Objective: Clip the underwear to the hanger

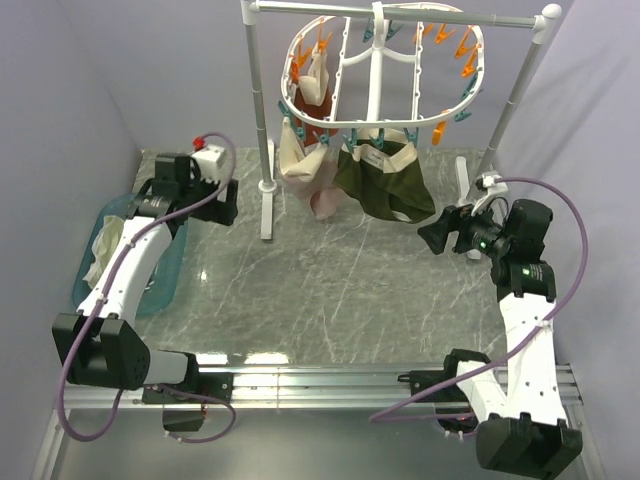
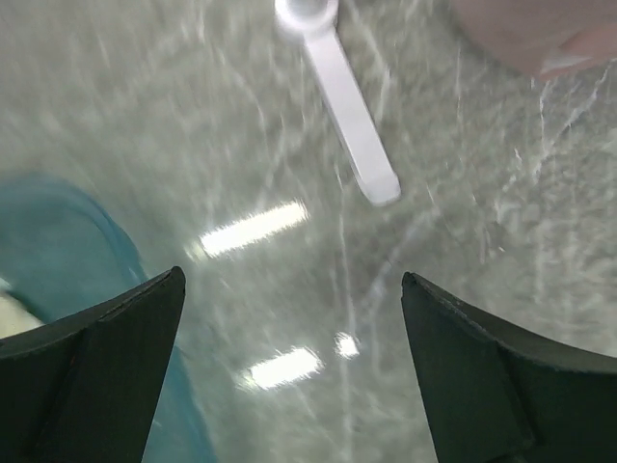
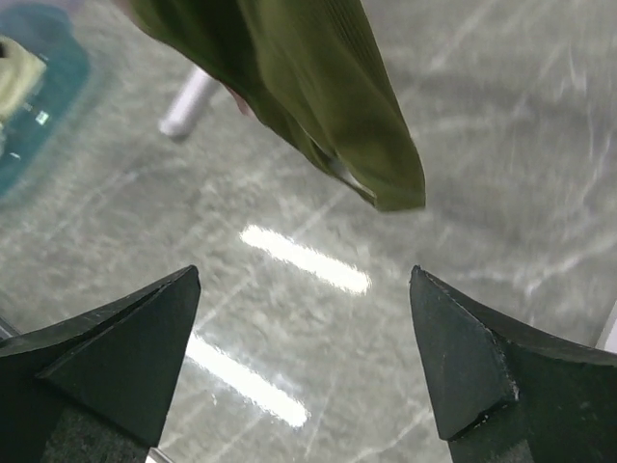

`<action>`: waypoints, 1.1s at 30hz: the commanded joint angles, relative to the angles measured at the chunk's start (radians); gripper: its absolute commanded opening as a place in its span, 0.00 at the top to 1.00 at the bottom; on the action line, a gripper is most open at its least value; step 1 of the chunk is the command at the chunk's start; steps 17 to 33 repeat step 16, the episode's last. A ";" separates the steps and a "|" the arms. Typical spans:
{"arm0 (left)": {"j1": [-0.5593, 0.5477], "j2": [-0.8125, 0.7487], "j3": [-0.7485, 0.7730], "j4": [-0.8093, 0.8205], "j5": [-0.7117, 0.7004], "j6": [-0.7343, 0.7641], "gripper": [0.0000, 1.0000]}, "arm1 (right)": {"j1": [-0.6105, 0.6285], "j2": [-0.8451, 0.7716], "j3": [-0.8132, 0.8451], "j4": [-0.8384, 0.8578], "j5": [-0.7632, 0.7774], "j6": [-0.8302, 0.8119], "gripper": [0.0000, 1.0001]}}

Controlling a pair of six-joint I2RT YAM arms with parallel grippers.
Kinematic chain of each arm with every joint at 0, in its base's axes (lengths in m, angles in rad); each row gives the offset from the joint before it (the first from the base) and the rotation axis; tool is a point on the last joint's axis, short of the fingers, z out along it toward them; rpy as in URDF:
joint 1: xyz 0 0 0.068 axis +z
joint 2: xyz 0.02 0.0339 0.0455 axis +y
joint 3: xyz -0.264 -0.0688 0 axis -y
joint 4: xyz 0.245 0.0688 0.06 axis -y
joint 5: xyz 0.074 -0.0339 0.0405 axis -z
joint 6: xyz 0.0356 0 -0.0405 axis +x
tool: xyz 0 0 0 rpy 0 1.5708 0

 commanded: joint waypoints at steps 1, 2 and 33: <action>0.068 -0.046 -0.080 -0.038 0.198 -0.206 0.01 | -0.001 0.020 -0.031 -0.033 0.088 -0.049 0.03; 0.080 -0.071 -0.126 -0.022 0.191 -0.212 0.01 | 0.001 0.026 -0.054 -0.036 0.102 -0.062 0.03; 0.084 -0.125 -0.258 0.124 0.111 -0.226 0.00 | 0.025 0.005 -0.155 0.016 0.174 -0.050 0.01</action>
